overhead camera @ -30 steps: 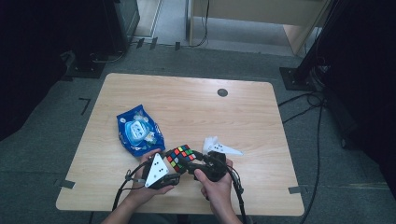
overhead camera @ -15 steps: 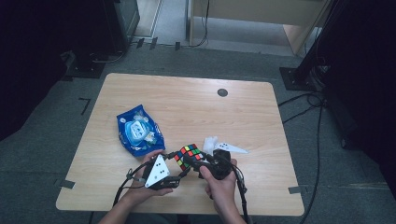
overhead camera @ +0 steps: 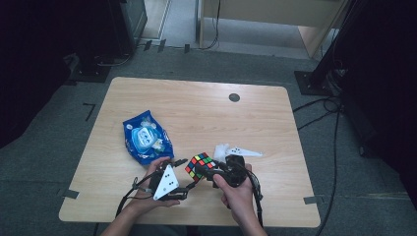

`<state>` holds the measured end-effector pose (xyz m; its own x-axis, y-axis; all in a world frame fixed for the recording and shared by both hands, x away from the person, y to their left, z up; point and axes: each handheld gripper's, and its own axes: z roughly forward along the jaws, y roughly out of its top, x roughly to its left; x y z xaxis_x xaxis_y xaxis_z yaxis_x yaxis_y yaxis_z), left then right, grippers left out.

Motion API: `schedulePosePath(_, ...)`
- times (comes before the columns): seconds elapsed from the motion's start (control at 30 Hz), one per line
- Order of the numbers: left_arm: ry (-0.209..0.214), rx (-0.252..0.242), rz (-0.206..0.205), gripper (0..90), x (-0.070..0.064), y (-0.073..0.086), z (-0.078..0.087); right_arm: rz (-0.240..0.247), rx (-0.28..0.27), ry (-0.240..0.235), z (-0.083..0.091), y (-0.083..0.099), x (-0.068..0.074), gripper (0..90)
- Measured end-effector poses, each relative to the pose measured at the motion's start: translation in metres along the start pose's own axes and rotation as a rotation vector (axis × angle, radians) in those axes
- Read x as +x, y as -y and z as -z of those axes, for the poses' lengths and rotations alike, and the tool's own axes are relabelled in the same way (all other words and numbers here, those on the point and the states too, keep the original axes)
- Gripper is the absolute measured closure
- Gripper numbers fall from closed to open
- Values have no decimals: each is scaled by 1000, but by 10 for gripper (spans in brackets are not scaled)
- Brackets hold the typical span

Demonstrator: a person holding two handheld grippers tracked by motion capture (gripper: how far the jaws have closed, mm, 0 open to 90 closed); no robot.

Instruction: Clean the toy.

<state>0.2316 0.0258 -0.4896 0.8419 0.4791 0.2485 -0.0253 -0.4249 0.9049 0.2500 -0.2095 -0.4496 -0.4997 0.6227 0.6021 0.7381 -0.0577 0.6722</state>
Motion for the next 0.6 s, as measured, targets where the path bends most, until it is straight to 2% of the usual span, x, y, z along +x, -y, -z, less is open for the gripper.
schedulePosePath(0.13,3,-7,-8,201,-5,-4,-1,-4,35,-7,-5,2,0,340)
schedulePosePath(0.2,3,-9,-10,188,-6,-5,-1,9,45,6,-9,4,3,341)
schedulePosePath(0.33,14,-13,-9,174,-7,-6,-1,16,71,1,-13,5,4,341)
schedulePosePath(0.4,21,-17,-12,195,-9,-6,-2,19,81,4,-13,6,4,341)
schedulePosePath(0.47,-7,4,-50,242,-13,-5,-5,7,81,-8,-13,5,4,341)
schedulePosePath(0.53,-24,16,-71,270,-15,-4,-6,14,89,-7,-14,6,5,341)
schedulePosePath(0.6,-23,10,-68,281,-15,-4,-5,13,89,-8,-14,6,5,340)
